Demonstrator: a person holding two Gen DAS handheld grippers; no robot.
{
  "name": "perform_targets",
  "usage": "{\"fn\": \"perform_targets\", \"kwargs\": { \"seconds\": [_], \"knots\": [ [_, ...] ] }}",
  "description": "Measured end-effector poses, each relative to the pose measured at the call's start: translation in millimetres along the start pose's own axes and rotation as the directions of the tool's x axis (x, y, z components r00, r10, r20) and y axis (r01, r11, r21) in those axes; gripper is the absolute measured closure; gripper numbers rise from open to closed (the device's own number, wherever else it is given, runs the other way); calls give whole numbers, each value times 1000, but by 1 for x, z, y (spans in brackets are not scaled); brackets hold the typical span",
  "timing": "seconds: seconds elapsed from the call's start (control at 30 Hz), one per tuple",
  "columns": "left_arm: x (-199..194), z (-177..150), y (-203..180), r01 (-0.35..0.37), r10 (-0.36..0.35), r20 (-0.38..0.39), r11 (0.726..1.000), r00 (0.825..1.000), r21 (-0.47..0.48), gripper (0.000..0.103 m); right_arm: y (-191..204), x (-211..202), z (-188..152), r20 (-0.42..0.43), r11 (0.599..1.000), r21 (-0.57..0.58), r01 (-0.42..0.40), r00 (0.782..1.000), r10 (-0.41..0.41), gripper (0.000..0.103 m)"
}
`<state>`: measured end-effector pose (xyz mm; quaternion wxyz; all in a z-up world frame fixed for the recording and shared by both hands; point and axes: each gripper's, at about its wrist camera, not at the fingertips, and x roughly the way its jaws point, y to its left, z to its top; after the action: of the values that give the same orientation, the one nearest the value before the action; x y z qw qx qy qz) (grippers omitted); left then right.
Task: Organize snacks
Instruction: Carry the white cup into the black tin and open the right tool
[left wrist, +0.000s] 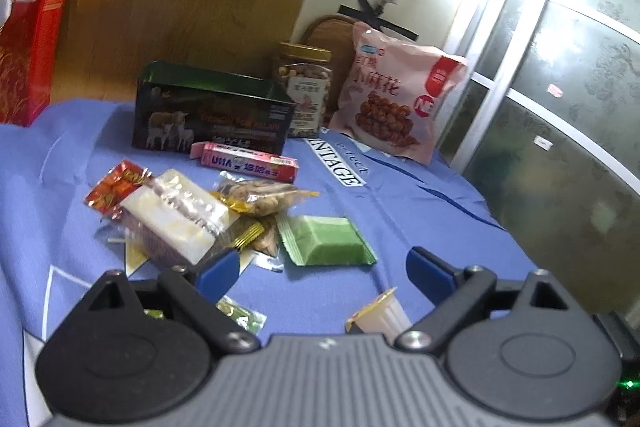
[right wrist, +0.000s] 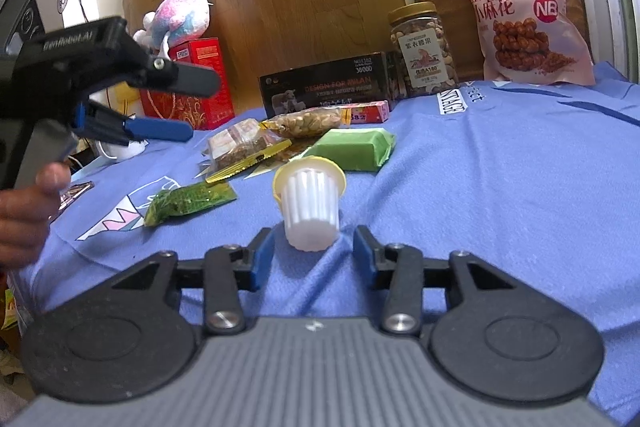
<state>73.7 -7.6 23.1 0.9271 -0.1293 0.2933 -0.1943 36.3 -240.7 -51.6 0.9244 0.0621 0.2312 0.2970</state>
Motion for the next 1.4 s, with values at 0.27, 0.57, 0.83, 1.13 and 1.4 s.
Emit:
{"fn": "perform_targets", "kwargs": {
  "seconds": [0.27,0.57,0.83,1.13,1.4],
  "knots": [
    [42,-5,-26,85,-72,-126,991,989,102,35,8,3,2,-14,998,-48,35,999,-36,56],
    [66,-14,-22,120,-99,-231,990,968,78,57,24,19,13,-35,976,-208,65,997,-73,71],
    [57,67,-4,43,-36,-64,994,997,99,61,19,61,93,36,972,-235,-26,999,36,70],
    [144,181,70,-86,86,34,996,996,3,60,-10,192,201,3,984,-165,-71,997,72,70],
    [173,185,127,-161,164,27,983,986,-86,51,-24,238,214,-34,990,-131,-43,999,39,69]
  ]
}}
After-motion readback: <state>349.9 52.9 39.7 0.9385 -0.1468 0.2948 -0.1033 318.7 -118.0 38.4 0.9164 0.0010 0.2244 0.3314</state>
